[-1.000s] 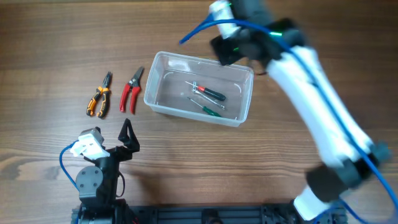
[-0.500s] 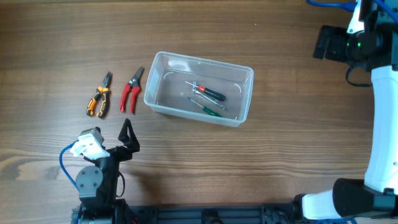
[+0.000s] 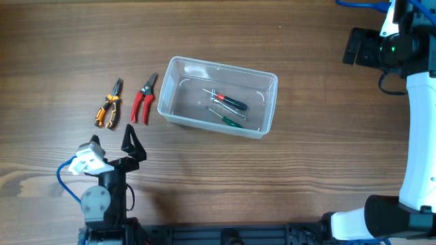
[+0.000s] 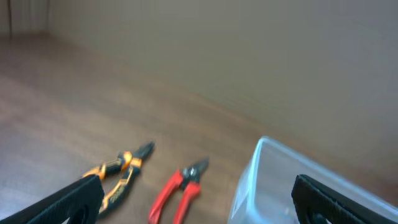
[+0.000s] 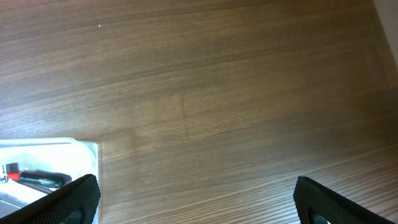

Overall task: Pack container
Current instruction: 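Raise the right arm away from the container, then move the left gripper to the red wire cutters and grasp them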

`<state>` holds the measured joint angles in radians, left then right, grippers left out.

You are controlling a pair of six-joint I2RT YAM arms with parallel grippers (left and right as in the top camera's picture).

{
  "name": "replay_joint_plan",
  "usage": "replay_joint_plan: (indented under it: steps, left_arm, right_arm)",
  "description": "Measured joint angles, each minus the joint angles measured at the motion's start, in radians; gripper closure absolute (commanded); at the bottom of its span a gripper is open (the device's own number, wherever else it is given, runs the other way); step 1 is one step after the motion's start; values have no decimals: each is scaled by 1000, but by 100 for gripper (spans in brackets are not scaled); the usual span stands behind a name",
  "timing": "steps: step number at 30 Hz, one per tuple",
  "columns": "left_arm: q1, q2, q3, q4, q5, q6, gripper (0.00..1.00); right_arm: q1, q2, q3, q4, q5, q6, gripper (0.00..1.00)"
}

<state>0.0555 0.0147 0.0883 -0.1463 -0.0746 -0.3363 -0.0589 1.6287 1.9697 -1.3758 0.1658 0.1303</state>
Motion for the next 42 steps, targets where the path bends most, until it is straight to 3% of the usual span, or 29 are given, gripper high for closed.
replay_joint_plan:
  steps: [4,8,10,12,17,20,24,25,26,27,31,42]
  left_arm:
    - [0,49,54,-85,0,4,1]
    - [0,324,303,-198,-5,84,0]
    - [0,533,511,-264,-7,146,0]
    - [0,753,734,-494,-7,200,0]
    - [0,1323,1289,-837,-7,326,0]
    - [0,1553,1485,-872,-6,368,0]
    - [0,1663,1527,-880,-6,388,0]
    - [0,1676,1527,-882,-5,400,4]
    - [0,1683,1527,-883,-3,411,15]
    - [0,1691,1527,-885,10,446,32]
    - [0,1728,1532,-916,59,594,59]
    - [0,1971,1535,-972,118,677,62]
  right_arm:
    - [0,0,0,-1,0,0,0]
    - [0,0,0,0,0,0,0]
    - [0,0,0,0,0,0,0]
    - [0,1,-2,-5,0,0,0]
    - [0,2,-2,0,0,0,0]
    - [0,2,-2,-1,0,0,0]
    - [0,2,-2,-1,0,0,0]
    - [0,2,-2,-1,0,0,0]
    - [0,2,-2,-1,0,0,0]
    - [0,2,-2,-1,0,0,0]
    - [0,2,-2,-1,0,0,0]
    - [0,2,-2,-1,0,0,0]
